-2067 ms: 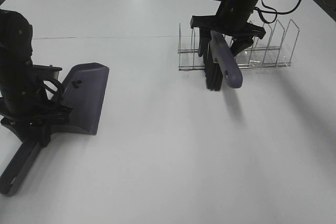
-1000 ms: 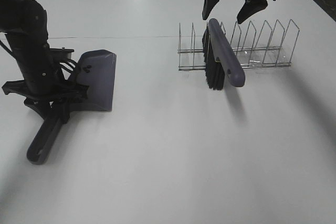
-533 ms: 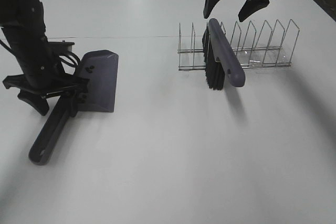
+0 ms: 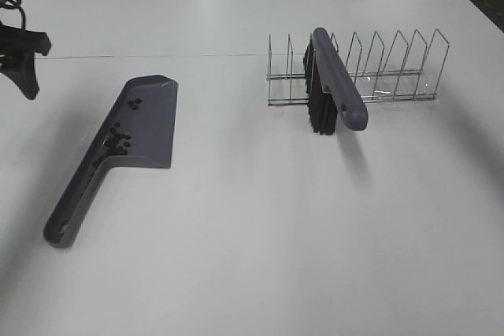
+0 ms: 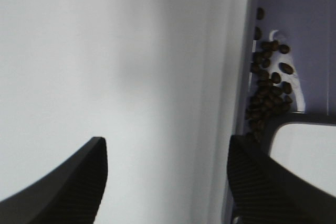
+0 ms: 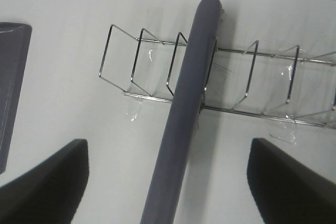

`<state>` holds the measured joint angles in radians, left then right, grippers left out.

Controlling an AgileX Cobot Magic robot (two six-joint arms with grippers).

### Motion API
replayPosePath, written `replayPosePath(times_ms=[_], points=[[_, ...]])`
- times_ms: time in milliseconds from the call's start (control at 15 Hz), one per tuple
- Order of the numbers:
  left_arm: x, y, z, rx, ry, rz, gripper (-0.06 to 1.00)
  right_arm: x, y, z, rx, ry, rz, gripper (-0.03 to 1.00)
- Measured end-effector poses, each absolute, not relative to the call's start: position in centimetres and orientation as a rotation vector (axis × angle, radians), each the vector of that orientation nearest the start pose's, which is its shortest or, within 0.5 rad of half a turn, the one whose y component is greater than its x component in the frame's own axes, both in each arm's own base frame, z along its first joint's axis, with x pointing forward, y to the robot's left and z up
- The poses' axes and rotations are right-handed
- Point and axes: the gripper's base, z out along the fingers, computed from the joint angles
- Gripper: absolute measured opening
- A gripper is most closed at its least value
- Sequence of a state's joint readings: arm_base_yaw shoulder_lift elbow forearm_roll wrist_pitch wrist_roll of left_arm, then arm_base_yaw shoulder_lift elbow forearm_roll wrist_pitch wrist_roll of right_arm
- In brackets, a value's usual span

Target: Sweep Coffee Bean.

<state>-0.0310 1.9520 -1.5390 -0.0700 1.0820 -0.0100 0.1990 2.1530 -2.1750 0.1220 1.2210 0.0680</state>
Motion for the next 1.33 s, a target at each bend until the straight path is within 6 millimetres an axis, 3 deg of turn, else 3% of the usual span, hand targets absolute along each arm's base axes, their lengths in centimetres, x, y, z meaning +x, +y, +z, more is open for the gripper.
replayPosePath(times_ms=[133, 200, 400, 533, 667, 800, 933, 1067, 1333], points=[[38.7, -0.6, 23.5, -0.037, 2.961, -0.096, 0.60, 44.7, 9.9, 32.0, -0.170, 2.684, 0.224, 0.72], [35.3, -0.5, 24.1, -0.042, 2.970, -0.090, 0.60, 41.9, 9.3, 32.5, -0.196, 2.724, 0.208, 0.72], [28.3, -0.5, 25.7, -0.043, 2.903, -0.085, 0.60, 35.2, 8.0, 34.3, -0.215, 2.759, 0.200, 0.72], [24.7, -0.5, 26.9, -0.041, 2.850, -0.085, 0.60, 31.2, 7.2, 34.1, -0.217, 2.792, 0.196, 0.72], [20.2, -0.5, 28.2, -0.036, 2.769, -0.084, 0.60, 25.8, 6.1, 34.5, -0.218, 2.787, 0.196, 0.72], [15.3, -0.5, 29.4, -0.027, 2.673, -0.081, 0.60, 19.6, 4.8, 33.9, -0.217, 2.763, 0.199, 0.72], [11.3, -0.6, 30.2, -0.020, 2.621, -0.093, 0.60, 15.6, 3.9, 33.1, -0.209, 2.658, 0.193, 0.72], [8.1, -0.5, 30.7, -0.010, 2.563, -0.083, 0.60, 13.5, 3.3, 31.9, -0.203, 2.584, 0.183, 0.72], [4.0, -0.2, 30.0, -0.032, 2.408, -0.042, 0.60, 8.4, 2.3, 28.2, -0.195, 2.473, 0.190, 0.72]])
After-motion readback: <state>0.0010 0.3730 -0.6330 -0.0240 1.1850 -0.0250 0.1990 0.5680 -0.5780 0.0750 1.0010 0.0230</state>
